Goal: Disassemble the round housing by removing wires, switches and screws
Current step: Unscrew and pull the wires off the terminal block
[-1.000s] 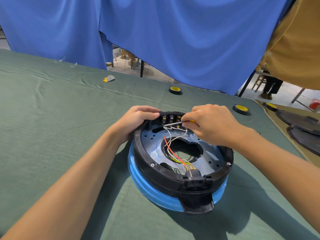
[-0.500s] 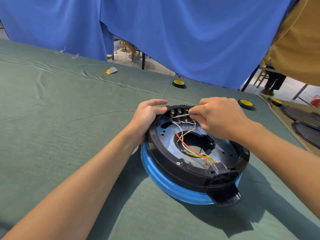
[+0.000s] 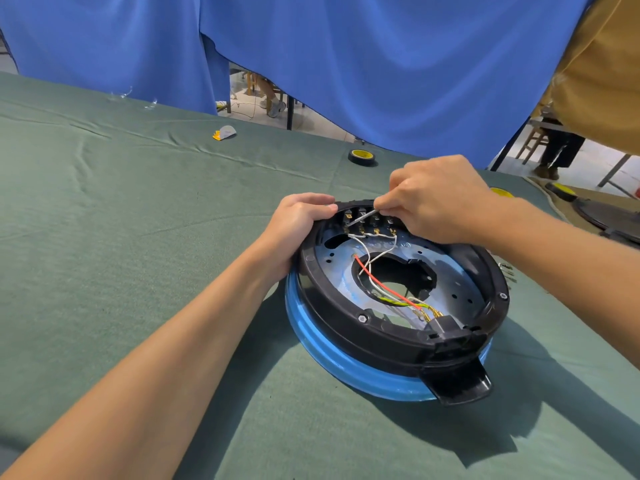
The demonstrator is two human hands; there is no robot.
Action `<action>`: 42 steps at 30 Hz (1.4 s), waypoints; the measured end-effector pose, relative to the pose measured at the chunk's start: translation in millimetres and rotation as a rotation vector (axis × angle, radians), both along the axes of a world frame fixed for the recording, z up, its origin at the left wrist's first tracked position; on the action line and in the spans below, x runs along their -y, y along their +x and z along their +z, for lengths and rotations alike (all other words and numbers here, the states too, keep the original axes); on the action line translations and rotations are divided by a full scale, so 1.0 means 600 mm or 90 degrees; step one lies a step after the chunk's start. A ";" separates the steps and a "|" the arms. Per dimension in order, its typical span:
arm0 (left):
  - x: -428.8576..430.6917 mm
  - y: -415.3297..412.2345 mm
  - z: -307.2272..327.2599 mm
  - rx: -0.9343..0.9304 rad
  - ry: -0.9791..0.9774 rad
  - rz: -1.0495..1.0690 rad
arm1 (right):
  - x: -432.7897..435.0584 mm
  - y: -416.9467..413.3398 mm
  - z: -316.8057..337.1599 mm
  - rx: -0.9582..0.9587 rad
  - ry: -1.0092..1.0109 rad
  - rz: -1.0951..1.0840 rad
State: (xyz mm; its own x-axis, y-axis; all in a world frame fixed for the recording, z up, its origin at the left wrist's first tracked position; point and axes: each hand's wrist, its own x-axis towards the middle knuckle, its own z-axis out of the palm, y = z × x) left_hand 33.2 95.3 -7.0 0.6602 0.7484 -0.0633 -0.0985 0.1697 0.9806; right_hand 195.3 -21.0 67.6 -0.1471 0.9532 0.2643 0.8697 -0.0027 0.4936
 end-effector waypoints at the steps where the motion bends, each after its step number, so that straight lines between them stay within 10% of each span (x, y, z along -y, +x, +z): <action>1: 0.000 0.000 0.001 -0.002 -0.001 0.005 | -0.005 0.001 0.005 0.003 -0.011 0.005; 42: 0.002 0.002 0.005 -0.010 0.026 0.027 | -0.080 0.036 0.055 -0.045 -0.223 0.145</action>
State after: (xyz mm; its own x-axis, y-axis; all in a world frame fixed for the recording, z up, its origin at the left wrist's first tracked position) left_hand 34.5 94.0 -4.2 0.6270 0.7779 -0.0418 -0.0899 0.1256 0.9880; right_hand 216.8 26.9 100.4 -0.3578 0.9323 -0.0533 0.8601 0.3512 0.3699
